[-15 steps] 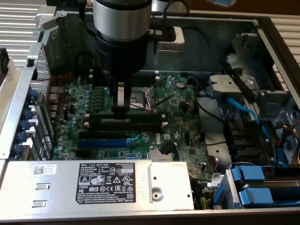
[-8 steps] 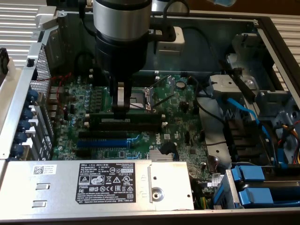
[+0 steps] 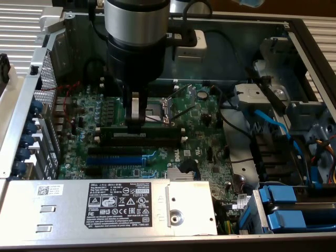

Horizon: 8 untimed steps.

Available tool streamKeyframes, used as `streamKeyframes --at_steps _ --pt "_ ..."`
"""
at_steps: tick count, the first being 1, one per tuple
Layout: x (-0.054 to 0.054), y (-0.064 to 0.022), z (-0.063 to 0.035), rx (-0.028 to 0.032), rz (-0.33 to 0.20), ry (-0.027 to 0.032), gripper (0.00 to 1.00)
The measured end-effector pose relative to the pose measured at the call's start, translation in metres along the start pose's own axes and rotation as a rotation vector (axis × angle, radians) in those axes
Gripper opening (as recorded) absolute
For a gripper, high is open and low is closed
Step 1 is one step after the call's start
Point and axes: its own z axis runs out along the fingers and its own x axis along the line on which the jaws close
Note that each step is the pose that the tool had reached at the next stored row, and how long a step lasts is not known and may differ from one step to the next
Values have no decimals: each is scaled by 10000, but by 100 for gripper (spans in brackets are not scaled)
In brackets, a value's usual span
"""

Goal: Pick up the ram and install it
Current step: 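Insert the ram into the slot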

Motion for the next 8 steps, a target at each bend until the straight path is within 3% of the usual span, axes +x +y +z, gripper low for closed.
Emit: streamKeyframes --at_steps 8 --pt "3 3 1 -1 0 9 12"
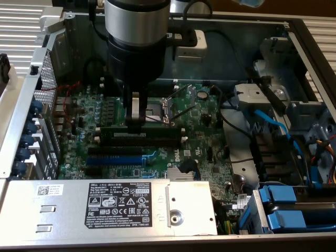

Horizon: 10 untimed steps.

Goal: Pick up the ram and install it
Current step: 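Insert the ram into the slot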

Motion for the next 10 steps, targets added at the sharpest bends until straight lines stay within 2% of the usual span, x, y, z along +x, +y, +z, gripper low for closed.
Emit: streamKeyframes --at_steps 10 --pt "-1 0 0 0 0 7 12"
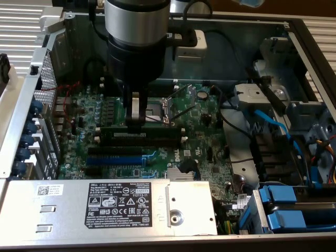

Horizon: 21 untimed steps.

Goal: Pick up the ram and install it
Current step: 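Insert the ram into the slot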

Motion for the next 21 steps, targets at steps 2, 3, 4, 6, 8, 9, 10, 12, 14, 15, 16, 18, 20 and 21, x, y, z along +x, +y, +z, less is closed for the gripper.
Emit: streamKeyframes --at_steps 2,3,4,6,8,9,10,12,14,15,16,18,20,21 --pt "-3 0 0 0 0 5 12" --pt "-4 0 0 0 0 5 12" --pt "-4 -2 0 0 1 9 12" --pt "-5 -2 0 1 30 10 12" --pt "-5 -2 0 1 41 9 12" --pt "-5 -2 0 2 48 10 12" --pt "-5 -2 0 2 53 10 12" --pt "-5 -2 0 2 62 10 12" --pt "-5 -2 3 2 63 12 12" --pt "-5 -2 5 1 63 12 12" --pt "-5 -2 6 2 63 11 12" --pt "-5 -2 8 3 63 11 12" --pt "-5 -2 9 2 63 11 12" --pt "-5 -2 10 2 63 12 12"
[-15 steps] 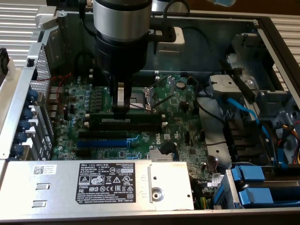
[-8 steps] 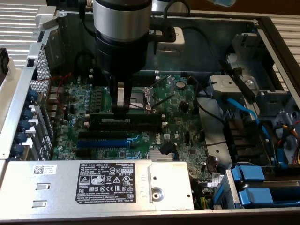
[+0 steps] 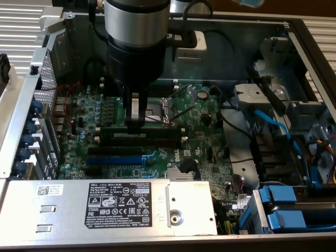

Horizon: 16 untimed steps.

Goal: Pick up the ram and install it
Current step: 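Insert the ram into the slot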

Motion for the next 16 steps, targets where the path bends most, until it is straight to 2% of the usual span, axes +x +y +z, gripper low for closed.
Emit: streamKeyframes --at_steps 16 --pt "1 1 34 0 0 0 12"
